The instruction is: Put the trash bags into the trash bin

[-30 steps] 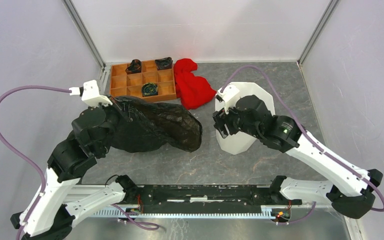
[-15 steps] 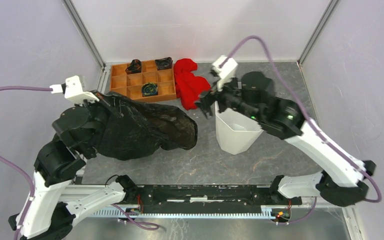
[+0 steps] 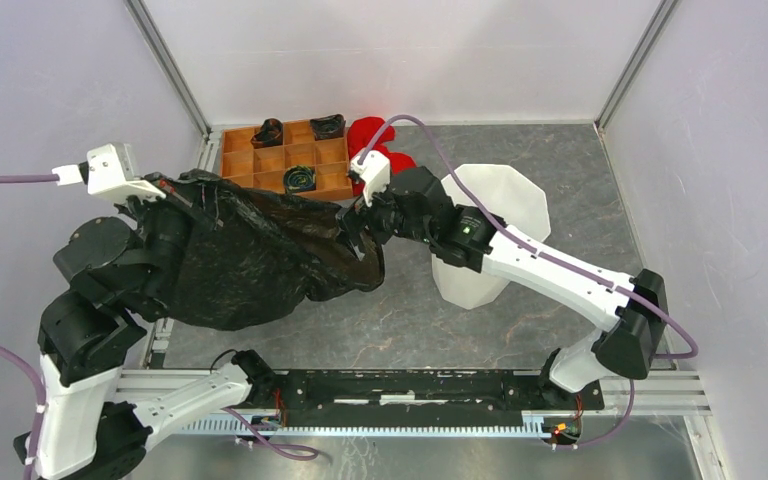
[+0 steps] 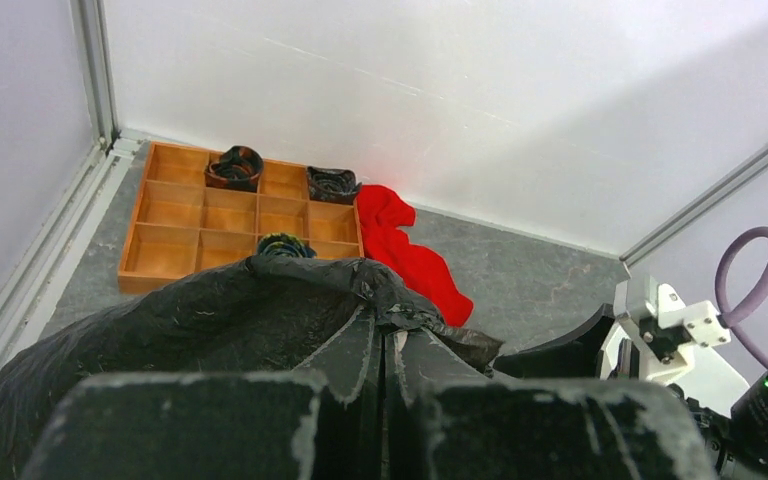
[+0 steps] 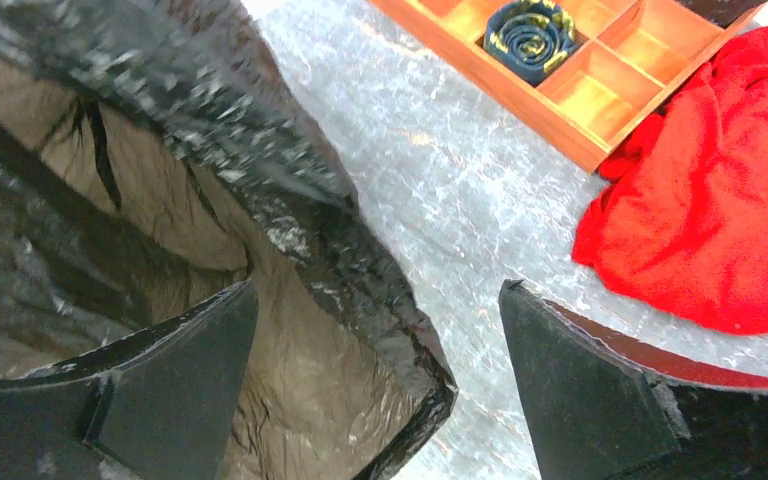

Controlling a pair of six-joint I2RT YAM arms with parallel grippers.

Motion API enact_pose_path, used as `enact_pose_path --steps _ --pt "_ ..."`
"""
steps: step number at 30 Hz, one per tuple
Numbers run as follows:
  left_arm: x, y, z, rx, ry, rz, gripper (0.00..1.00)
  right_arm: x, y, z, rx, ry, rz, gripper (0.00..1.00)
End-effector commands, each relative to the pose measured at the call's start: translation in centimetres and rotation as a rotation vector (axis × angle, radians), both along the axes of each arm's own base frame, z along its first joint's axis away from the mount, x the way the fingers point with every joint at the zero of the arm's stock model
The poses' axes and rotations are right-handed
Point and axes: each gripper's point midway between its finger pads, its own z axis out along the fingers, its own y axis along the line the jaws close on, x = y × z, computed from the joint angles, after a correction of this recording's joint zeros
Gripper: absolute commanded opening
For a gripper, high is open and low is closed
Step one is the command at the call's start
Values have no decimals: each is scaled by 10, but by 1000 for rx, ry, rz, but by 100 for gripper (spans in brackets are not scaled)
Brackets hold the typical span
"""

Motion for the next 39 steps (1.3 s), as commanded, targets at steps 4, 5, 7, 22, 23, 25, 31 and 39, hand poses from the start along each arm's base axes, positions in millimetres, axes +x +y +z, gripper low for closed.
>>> enact_pose_path --steps 4,5,7,22,23,25,31,39 --pt "-13 22 26 6 -71 39 2 16 21 4 158 41 -67 98" --pt "-14 24 27 5 -75 41 2 17 21 0 161 43 -68 98" --pt "-17 28 32 -2 -86 48 2 12 27 -7 190 50 -36 96" --pt "-23 31 58 -61 -140 39 2 11 -7 68 345 -118 -146 0" --pt "-22 26 61 -75 -146 19 2 12 -20 83 346 -150 -180 0" --pt "-19 10 69 -112 -164 -46 2 11 -51 122 368 -231 -250 0" --pt "-6 -79 106 -205 -208 -383 2 -8 -136 196 402 -405 -389 0" --pt "-6 -234 150 -401 -183 -1011 2 -37 -249 250 417 -566 -606 0"
